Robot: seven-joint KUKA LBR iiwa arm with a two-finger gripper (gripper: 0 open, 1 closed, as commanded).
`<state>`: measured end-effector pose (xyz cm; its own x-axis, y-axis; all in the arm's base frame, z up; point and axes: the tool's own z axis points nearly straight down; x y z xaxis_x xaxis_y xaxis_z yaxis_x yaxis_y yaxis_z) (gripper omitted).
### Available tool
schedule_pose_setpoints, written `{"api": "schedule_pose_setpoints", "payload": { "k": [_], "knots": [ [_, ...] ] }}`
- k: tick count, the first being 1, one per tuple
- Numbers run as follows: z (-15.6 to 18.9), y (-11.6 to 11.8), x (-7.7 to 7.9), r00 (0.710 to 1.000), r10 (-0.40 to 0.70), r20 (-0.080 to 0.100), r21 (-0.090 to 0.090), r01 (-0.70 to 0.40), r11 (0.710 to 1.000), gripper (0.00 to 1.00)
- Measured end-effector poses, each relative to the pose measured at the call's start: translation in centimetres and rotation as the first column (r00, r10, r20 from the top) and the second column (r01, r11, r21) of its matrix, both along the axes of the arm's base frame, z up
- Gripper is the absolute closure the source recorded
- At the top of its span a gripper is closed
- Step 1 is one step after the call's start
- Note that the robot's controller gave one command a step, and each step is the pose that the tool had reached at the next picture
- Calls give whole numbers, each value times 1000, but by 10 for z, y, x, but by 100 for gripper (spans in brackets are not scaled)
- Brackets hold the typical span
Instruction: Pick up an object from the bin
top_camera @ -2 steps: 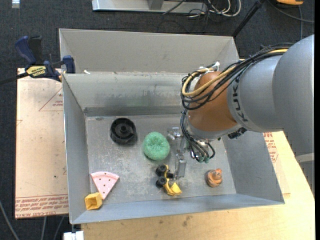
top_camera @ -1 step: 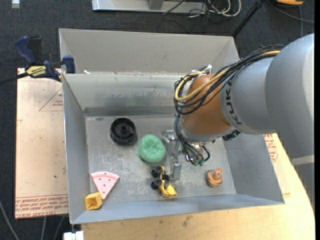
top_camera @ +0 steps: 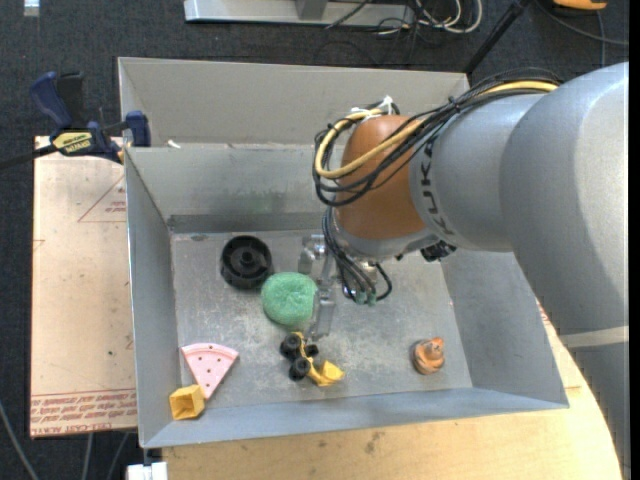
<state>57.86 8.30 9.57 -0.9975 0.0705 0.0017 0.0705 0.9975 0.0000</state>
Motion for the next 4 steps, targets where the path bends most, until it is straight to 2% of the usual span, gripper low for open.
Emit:
{"api": "schedule_pose_setpoints", "payload": {
  "k": [1,4],
  "knots": [
    [-20,23,-11,1000,9,15,3,-9,1000,100],
    [-20,24,-11,1000,11,15,3,-11,1000,100]
  ]
}}
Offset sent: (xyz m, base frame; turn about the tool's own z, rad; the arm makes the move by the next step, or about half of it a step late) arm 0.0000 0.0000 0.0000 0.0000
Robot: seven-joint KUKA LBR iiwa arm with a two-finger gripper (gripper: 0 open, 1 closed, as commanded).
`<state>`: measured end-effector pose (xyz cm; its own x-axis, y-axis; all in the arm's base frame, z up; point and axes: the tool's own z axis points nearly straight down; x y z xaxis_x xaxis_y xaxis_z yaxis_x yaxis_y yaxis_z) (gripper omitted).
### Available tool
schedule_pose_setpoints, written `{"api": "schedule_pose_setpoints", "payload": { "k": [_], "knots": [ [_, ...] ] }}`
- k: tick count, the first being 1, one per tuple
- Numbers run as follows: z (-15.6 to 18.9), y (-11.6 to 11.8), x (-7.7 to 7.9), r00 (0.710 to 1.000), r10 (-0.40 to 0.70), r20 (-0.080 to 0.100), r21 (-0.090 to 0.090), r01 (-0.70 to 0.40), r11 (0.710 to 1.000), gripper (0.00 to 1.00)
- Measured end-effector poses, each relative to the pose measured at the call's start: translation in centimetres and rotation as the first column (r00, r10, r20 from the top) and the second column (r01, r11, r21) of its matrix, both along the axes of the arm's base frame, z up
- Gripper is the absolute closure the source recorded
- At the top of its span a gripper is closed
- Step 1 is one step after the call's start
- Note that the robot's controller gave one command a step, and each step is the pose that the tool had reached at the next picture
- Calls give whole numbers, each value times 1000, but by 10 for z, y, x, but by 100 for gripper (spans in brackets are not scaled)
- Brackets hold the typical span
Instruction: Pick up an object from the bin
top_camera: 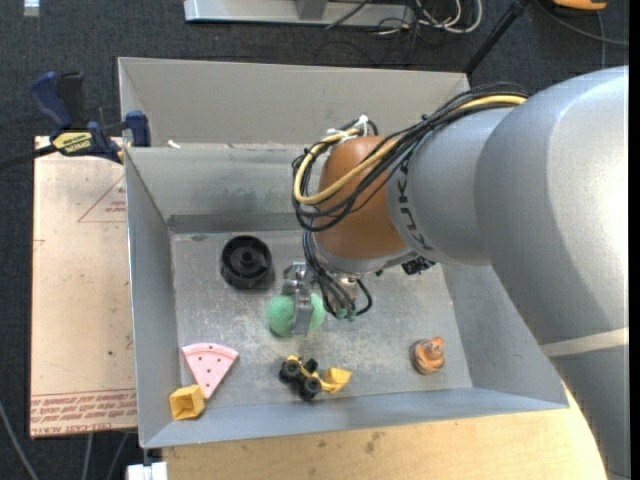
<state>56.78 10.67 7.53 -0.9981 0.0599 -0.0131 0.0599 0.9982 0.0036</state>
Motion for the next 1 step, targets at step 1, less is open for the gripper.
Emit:
{"api": "schedule_pose_setpoints", "payload": {
  "k": [1],
  "knots": [
    [4,42,44,1000,20,-5,0,-20,1000,100]
  ]
}}
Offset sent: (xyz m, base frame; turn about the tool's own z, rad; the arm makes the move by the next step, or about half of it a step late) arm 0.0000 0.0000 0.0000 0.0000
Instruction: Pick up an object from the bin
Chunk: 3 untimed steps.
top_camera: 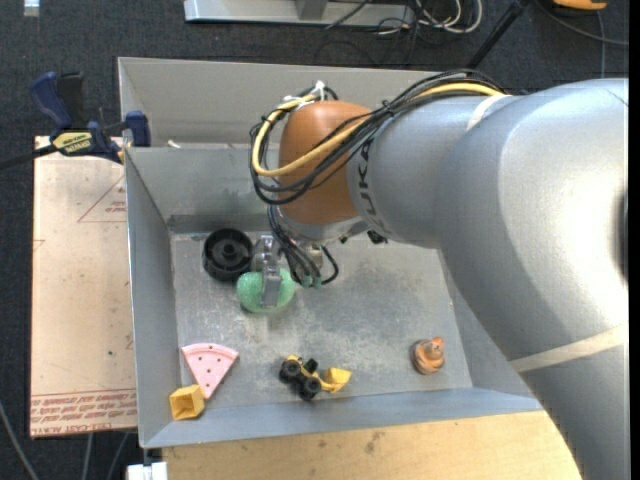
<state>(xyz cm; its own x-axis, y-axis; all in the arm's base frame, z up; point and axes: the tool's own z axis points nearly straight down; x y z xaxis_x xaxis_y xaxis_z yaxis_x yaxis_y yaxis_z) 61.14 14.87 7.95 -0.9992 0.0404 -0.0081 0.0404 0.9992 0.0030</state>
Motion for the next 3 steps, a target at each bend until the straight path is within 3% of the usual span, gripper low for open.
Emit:
{"api": "schedule_pose_setpoints", "payload": {
  "k": [1,2,3],
  "knots": [
    [0,0,0,1000,0,0,0,0,1000,100],
    [-1,-1,-2,991,136,3,0,-136,991,100],
    [138,-48,0,951,310,-2,-3,-310,951,100]
  ]
}}
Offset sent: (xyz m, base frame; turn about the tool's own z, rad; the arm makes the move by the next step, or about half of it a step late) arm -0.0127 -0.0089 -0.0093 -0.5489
